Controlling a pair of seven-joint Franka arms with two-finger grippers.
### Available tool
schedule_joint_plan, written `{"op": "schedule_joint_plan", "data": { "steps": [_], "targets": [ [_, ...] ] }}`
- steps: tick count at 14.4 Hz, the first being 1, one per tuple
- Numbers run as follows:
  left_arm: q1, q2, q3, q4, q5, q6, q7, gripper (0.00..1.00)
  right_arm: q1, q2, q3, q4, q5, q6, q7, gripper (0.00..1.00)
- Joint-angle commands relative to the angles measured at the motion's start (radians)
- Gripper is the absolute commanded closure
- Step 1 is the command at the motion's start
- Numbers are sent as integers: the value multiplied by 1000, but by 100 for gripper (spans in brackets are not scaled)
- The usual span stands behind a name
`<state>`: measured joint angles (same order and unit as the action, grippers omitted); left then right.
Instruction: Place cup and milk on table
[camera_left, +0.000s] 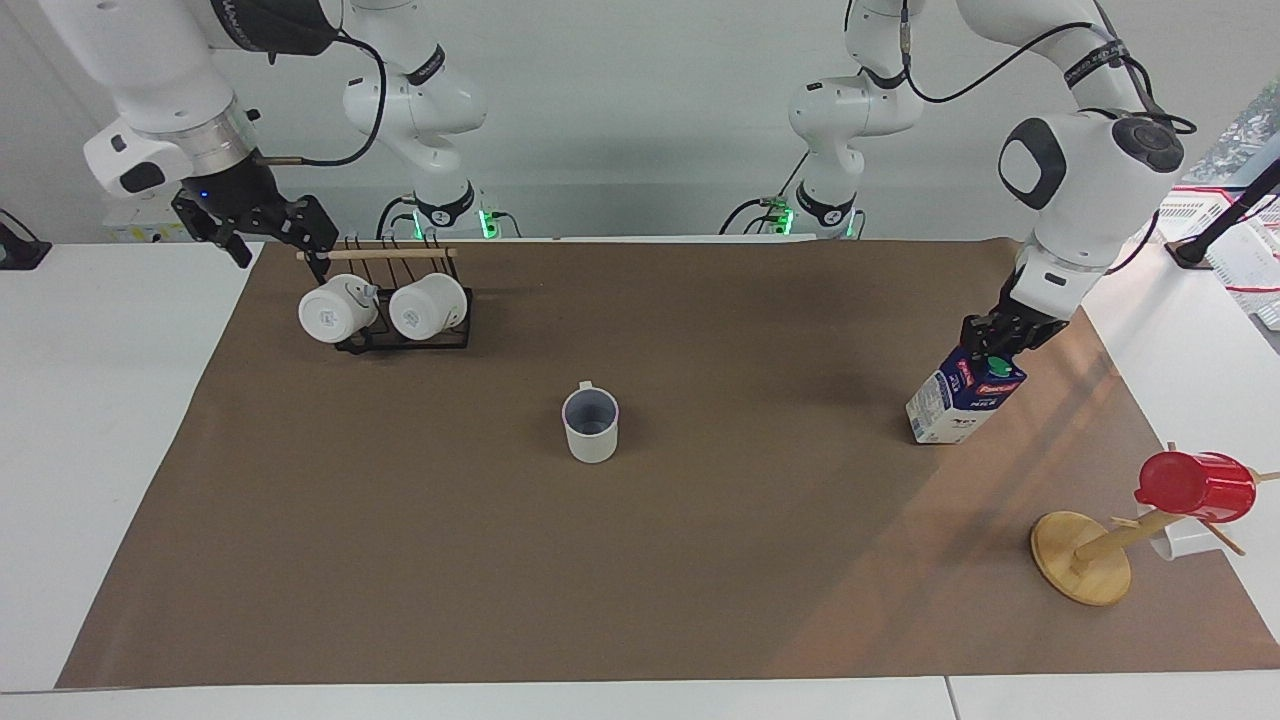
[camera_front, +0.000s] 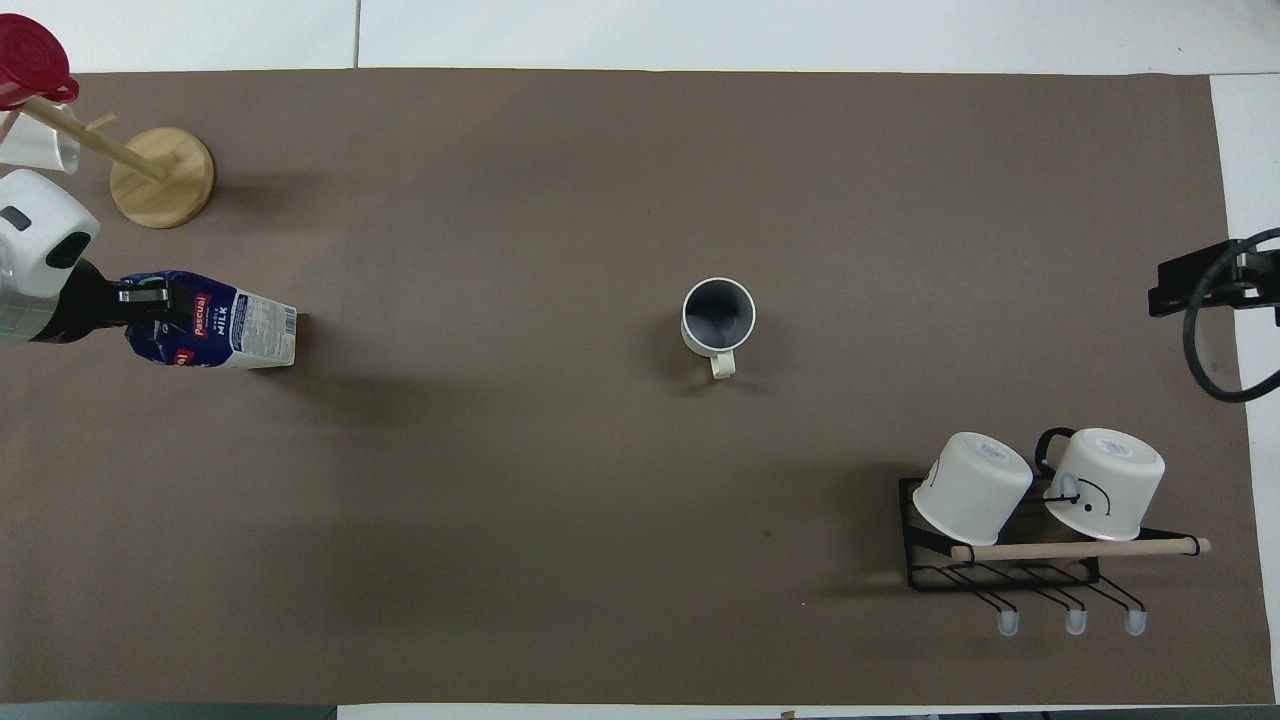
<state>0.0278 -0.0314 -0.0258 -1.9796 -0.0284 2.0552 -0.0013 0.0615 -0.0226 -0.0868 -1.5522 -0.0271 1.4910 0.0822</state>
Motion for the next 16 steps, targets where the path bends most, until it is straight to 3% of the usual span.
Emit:
{"op": "schedule_joint_plan", "data": {
  "steps": [1,5,12,16],
  "targets": [
    [-51,-18,-39,27,1,-37,-110,100,1,24,7,14,6,-8,-21,0],
    [-234,-4,-40,50,90,-18,-363,100,3,26,13,18,4,-8,-36,0],
    [-555,255,-39,310,136,13,-799,100,12,26,24,27,4,-11,-33,0],
    [-650,326,-39,369,185,-1,-917,100,14,36,27,60,7,-35,-33,0]
  ]
}}
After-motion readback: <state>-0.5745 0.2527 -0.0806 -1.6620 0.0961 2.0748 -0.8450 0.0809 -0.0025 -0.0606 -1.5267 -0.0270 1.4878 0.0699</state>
